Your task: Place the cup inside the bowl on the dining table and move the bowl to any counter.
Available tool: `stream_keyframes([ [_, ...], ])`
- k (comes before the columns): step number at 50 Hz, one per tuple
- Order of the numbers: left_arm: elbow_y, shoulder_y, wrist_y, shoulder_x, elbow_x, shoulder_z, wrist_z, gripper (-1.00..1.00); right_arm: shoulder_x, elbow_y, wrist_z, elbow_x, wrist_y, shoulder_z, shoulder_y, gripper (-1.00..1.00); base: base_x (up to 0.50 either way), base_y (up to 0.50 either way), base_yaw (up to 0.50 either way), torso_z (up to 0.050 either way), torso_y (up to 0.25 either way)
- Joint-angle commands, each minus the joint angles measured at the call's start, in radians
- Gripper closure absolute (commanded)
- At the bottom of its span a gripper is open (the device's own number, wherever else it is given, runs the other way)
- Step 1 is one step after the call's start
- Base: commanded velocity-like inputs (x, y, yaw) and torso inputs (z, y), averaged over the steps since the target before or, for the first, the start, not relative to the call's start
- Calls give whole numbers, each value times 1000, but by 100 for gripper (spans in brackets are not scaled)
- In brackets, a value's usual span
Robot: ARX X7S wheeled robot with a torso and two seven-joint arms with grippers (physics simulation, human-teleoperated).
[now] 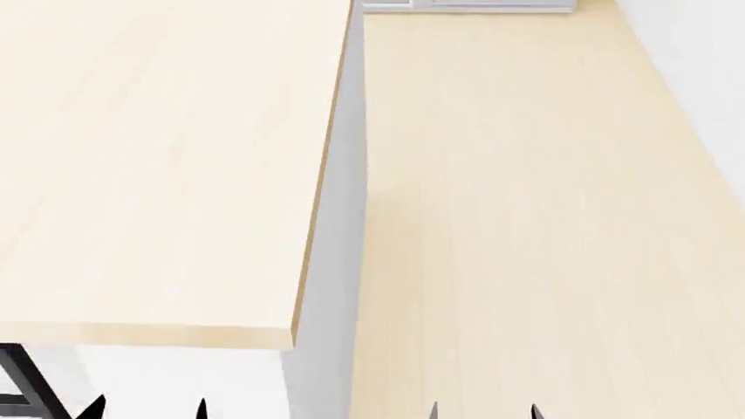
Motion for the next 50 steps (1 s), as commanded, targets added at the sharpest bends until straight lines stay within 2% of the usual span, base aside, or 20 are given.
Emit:
stream_keyframes([
  [1,-7,-4,-1,-22,-22,21,-17,-100,17,3,23,14,7,-22,1,-100,-410,0,0,0,0],
  [8,-10,-11,-6,-25,-26,32,-29,-100,27,3,31,13,3,-38,2,-100,-389,85,0,0,0],
  [27,-11,-22,-10,-36,-44,59,-55,-100,46,-3,42,55,-8,-58,3,-100,-112,499,0,0,0],
  [41,-3,-11,-5,-59,-68,66,-61,-100,56,-2,56,70,-14,-72,7,-100,-240,500,0,0,0],
  [50,-8,-16,-6,-63,-74,76,-69,-100,66,3,69,64,-17,-84,15,-100,-14,500,0,0,0],
])
